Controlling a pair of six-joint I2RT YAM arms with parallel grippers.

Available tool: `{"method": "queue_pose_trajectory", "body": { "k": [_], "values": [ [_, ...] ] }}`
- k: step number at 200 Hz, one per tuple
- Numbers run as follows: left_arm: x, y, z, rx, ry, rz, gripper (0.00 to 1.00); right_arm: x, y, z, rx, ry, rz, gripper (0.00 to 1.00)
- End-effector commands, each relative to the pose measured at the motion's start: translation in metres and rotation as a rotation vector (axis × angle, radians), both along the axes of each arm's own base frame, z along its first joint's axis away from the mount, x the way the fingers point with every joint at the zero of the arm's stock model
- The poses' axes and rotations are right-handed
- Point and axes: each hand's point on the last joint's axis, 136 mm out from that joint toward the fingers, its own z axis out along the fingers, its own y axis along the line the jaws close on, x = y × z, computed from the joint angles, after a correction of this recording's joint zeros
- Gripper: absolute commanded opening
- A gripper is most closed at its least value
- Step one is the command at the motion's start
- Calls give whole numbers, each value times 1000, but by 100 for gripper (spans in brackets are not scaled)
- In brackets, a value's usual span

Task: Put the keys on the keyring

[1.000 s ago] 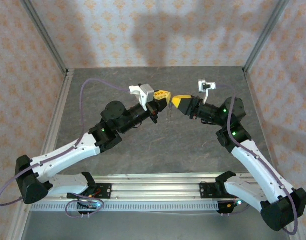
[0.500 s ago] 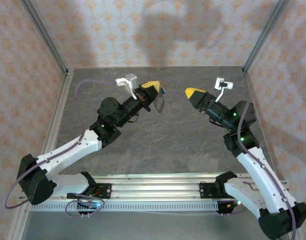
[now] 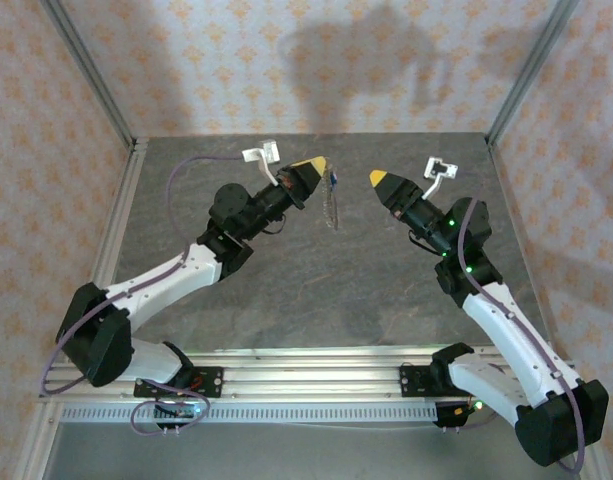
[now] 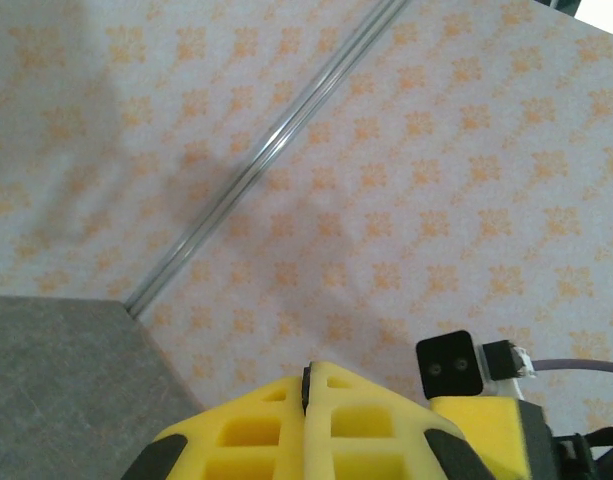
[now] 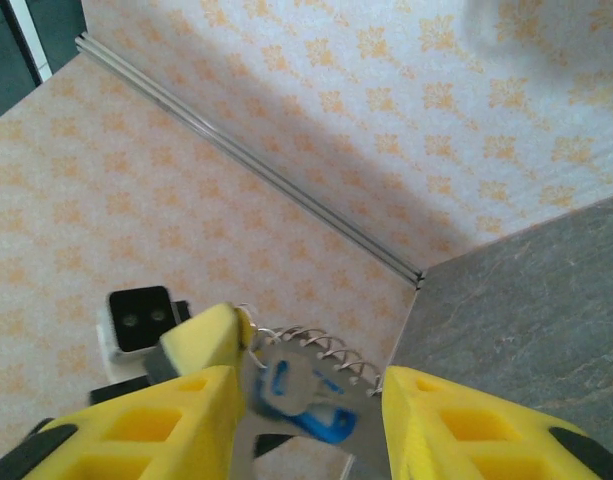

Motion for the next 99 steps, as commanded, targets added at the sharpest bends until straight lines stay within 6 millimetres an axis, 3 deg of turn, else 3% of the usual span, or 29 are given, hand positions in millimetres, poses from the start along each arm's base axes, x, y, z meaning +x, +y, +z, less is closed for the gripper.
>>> {"method": "queue_pose_trajectory", "body": {
  "k": [1,62,99],
  "values": [
    [-7,-1,20,-113,-29,-72,0,0,-3,17,56,-56,-18,43],
    [9,-7,15,-219,34,-130,0,11,15,13,88,-49,19,43],
    [17,-8,11,-286,86,-151,0,20,13,8,82,-42,-20,43]
  ]
}}
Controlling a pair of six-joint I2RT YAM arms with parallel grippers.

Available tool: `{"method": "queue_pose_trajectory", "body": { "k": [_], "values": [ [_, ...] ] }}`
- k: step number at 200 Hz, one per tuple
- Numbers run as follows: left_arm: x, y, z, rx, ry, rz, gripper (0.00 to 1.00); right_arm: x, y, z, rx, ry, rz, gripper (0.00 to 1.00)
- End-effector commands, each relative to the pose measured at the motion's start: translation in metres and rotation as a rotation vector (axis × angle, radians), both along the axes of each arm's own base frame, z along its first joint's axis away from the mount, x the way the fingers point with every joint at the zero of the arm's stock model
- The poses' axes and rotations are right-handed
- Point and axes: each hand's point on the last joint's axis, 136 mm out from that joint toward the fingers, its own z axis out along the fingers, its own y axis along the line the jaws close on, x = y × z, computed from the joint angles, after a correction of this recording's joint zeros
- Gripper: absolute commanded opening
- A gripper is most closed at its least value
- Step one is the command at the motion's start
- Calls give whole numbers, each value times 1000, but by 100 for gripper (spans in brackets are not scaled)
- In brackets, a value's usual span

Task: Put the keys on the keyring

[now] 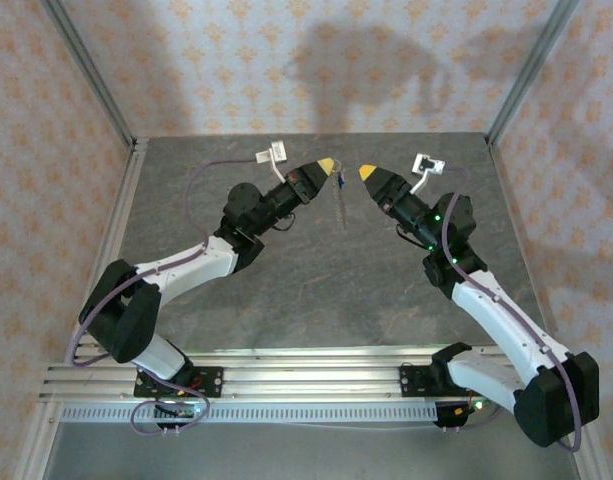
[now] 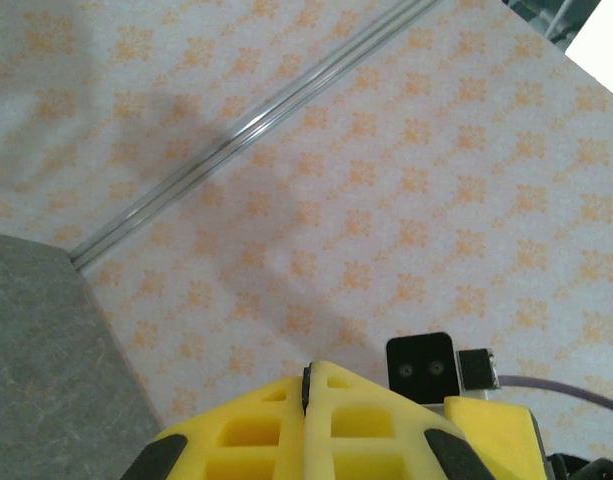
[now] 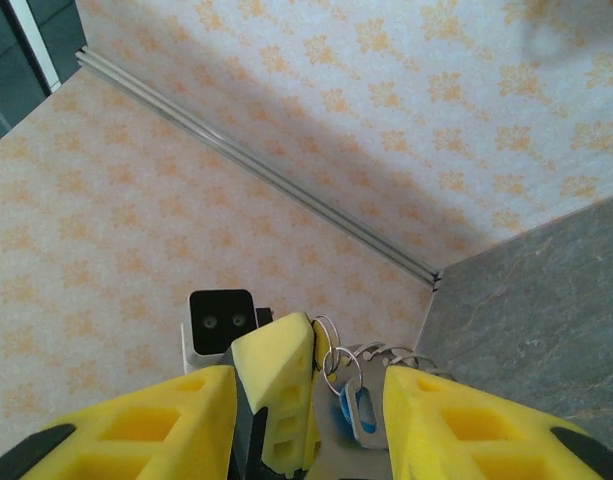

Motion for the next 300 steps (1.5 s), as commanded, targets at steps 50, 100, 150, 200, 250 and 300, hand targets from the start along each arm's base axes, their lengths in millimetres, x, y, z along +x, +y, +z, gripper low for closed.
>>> {"method": "queue_pose_trajectory", "body": {
  "k": [50,100,150,200,250,300],
  "values": [
    [2,6,40,-212,1,-54,0,10,-3,7,31,-37,-45,43],
    [17,10,25,-336,101,-46,0,17,6,3,36,-32,-22,42],
    [24,12,15,-387,142,-32,0,28,11,2,46,-27,-25,40],
    [27,15,7,-410,170,-22,0,41,17,-5,66,-11,-27,39],
    [26,16,6,-406,173,-19,0,43,21,4,81,-29,-20,37],
    [27,15,4,-407,176,-19,0,39,24,14,99,-55,-2,36]
  ]
}}
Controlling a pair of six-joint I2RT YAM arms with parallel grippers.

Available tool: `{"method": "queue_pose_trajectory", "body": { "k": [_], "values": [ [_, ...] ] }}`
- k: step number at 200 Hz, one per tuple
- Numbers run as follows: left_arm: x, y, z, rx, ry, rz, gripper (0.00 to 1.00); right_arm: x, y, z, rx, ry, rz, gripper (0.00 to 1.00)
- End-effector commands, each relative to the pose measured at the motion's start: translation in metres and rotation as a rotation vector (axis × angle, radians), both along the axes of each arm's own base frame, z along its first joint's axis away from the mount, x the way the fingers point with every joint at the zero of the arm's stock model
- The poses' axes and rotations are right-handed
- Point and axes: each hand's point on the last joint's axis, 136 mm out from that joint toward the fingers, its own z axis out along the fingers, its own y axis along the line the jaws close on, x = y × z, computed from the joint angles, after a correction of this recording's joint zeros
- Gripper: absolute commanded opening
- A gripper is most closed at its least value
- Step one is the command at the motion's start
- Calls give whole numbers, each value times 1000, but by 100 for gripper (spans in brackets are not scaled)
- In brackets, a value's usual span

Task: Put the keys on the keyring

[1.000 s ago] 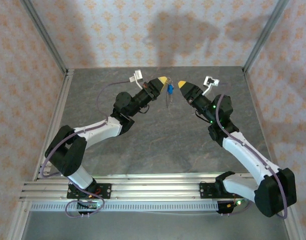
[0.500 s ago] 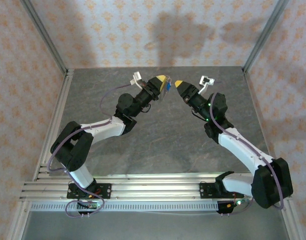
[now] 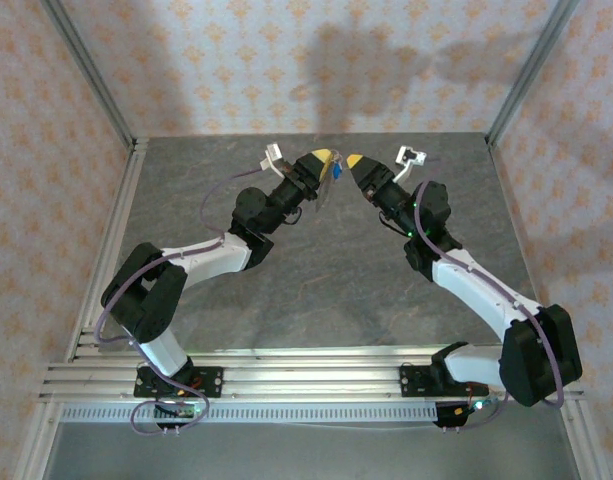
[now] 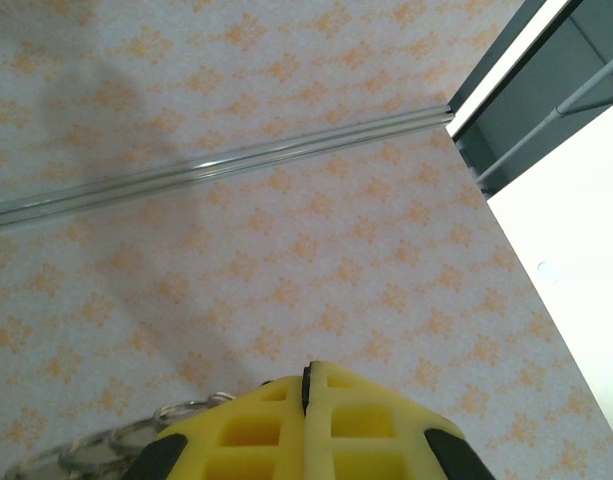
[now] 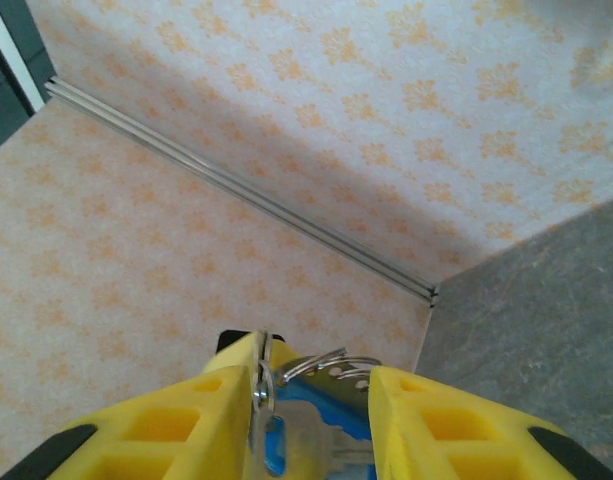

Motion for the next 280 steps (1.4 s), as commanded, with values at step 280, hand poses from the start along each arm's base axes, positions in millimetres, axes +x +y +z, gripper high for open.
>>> {"method": "queue_pose_trajectory", "body": {
  "k": [280],
  "values": [
    [0,8,7,-43,-36,22,0,-11,50,-7,14,-4,154,0]
  ]
}}
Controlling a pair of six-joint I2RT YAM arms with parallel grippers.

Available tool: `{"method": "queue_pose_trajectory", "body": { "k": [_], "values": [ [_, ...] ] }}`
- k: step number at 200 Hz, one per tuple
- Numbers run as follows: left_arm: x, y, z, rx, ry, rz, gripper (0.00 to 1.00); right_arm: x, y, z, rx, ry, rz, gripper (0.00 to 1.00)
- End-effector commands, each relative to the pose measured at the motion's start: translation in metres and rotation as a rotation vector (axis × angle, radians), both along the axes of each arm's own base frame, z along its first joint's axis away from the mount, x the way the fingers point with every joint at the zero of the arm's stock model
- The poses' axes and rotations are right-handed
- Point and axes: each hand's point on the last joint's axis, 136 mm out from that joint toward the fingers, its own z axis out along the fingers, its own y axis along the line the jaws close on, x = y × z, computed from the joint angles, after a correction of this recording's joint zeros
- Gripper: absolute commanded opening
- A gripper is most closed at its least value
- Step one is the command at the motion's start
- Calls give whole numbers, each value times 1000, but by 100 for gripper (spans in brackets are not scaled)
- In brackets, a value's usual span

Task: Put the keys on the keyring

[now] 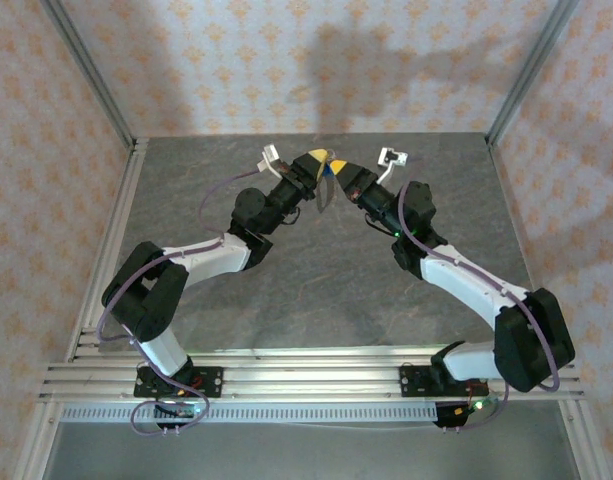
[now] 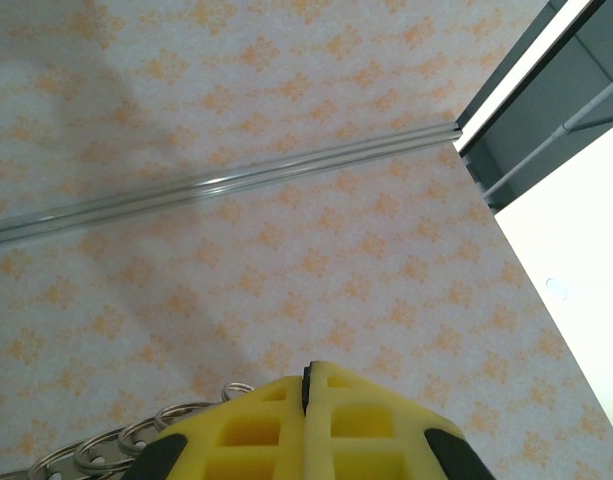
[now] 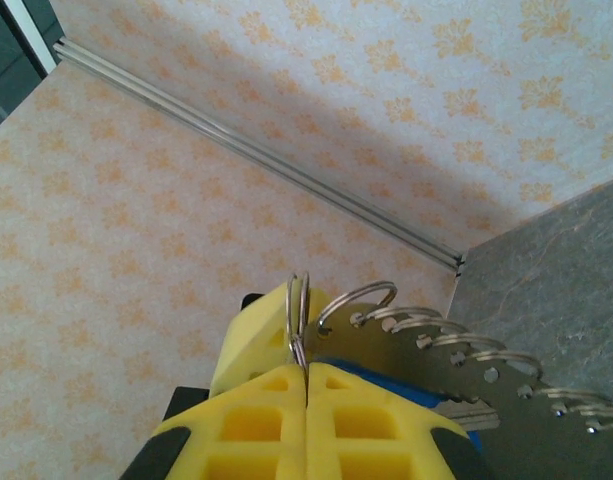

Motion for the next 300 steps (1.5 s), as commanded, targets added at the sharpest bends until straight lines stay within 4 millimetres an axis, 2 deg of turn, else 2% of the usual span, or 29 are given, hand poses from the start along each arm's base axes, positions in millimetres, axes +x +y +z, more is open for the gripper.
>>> {"method": "queue_pose_trajectory", "body": {
  "k": [1,63,103,133,151,209,262,290,300],
  "values": [
    [-6,2,13,-40,-52,-7,0,-7,14,3,5,-18,63,0],
    [-5,2,11,-38,-48,-7,0,-9,16,0,-1,0,84,0],
    [-5,2,10,-39,-47,-8,0,-8,29,7,28,3,151,0],
    [-5,1,9,-37,-44,-9,0,-14,46,13,11,-8,207,0],
    [-5,1,9,-38,-43,-8,0,-16,54,10,-16,-2,226,0],
    [-4,2,8,-37,-40,-3,0,-16,56,-4,-41,38,234,0],
    [-4,3,8,-38,-40,0,0,-17,35,-23,-95,82,169,0],
    [-4,3,9,-38,-41,1,0,-14,15,-28,-78,101,129,27],
    [-4,3,8,-37,-39,2,0,-13,6,-26,-71,99,111,33]
  ]
}}
